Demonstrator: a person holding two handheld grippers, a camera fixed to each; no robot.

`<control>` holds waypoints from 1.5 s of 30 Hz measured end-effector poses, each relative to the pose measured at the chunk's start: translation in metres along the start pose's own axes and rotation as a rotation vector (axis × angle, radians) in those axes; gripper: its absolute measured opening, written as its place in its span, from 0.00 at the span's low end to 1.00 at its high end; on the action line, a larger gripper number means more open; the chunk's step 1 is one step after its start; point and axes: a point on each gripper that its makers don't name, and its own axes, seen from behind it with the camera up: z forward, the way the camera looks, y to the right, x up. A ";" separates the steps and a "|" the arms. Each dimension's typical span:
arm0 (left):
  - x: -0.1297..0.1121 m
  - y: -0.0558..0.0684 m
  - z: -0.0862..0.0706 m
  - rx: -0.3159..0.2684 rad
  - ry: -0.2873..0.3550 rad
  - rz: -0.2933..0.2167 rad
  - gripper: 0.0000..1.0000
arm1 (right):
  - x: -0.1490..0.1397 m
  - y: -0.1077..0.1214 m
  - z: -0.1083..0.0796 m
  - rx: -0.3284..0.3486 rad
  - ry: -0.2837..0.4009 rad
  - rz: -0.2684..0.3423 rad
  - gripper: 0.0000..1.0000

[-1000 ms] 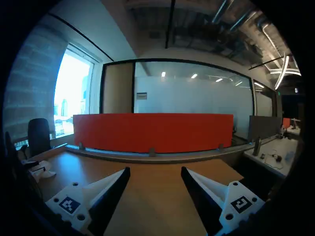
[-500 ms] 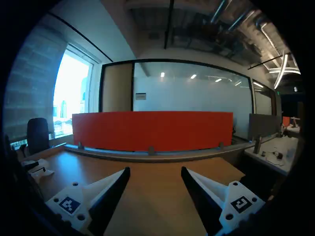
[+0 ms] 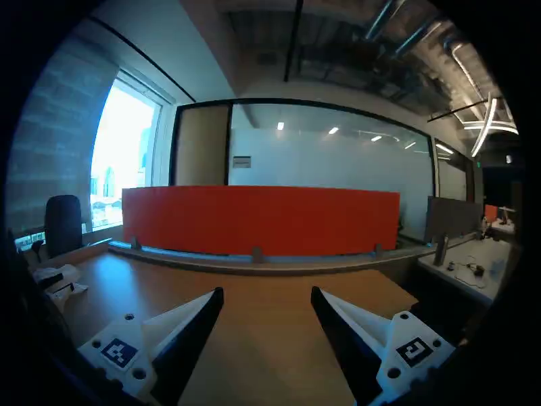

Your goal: Fold towel

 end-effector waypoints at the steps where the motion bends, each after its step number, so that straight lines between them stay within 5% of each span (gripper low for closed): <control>1: 0.000 -0.001 0.000 0.001 0.002 -0.003 0.93 | -0.001 0.000 0.000 0.000 -0.001 0.001 1.00; 30: -0.007 0.001 0.001 -0.014 -0.004 -0.032 0.93 | 0.001 0.006 0.001 -0.006 0.035 -0.021 1.00; 45: -0.008 0.001 0.001 -0.014 -0.004 -0.032 0.93 | -0.031 0.031 0.011 -0.031 0.073 0.031 1.00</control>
